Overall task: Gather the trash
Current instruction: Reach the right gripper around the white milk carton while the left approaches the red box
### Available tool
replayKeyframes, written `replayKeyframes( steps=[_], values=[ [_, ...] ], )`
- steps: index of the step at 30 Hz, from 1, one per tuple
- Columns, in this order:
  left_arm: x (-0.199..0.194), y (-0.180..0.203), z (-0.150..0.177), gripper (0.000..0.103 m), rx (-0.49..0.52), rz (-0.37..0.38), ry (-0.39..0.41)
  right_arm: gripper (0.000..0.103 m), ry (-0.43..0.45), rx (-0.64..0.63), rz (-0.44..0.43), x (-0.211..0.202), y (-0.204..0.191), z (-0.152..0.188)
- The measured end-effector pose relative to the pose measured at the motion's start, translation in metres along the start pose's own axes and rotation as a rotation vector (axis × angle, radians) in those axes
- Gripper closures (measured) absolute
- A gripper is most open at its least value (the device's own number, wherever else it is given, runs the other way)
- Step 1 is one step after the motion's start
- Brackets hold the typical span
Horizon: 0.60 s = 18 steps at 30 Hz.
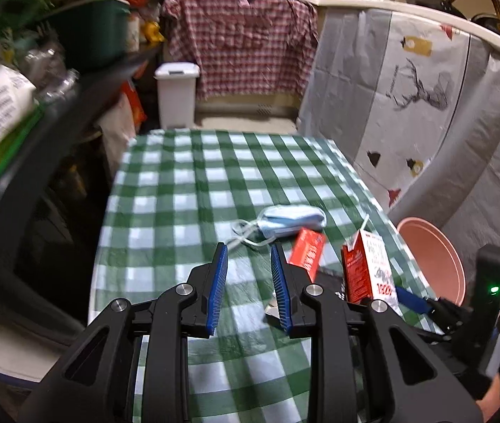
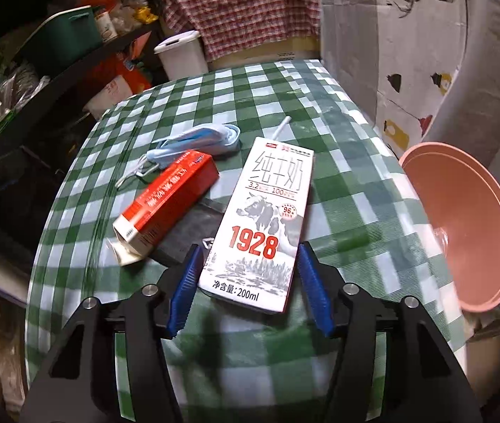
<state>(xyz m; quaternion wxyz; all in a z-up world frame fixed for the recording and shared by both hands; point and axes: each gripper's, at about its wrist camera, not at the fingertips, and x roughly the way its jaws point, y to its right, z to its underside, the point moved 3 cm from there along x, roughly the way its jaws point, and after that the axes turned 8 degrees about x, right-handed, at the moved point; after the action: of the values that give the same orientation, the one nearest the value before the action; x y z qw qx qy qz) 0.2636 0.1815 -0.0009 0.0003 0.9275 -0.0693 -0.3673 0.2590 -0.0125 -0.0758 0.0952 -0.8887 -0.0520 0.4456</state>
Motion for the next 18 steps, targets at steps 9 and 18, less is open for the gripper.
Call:
replayKeyframes(
  steps=[9,18],
  values=[
    [0.04,0.028,0.023,0.077,0.024,0.062,-0.073,0.048,-0.004,-0.076,-0.021,-0.007,0.031,-0.003],
    [0.07,0.037,0.028,0.055,0.042,0.063,-0.107,0.047,0.015,-0.036,-0.044,-0.004,0.047,-0.002]
  ],
)
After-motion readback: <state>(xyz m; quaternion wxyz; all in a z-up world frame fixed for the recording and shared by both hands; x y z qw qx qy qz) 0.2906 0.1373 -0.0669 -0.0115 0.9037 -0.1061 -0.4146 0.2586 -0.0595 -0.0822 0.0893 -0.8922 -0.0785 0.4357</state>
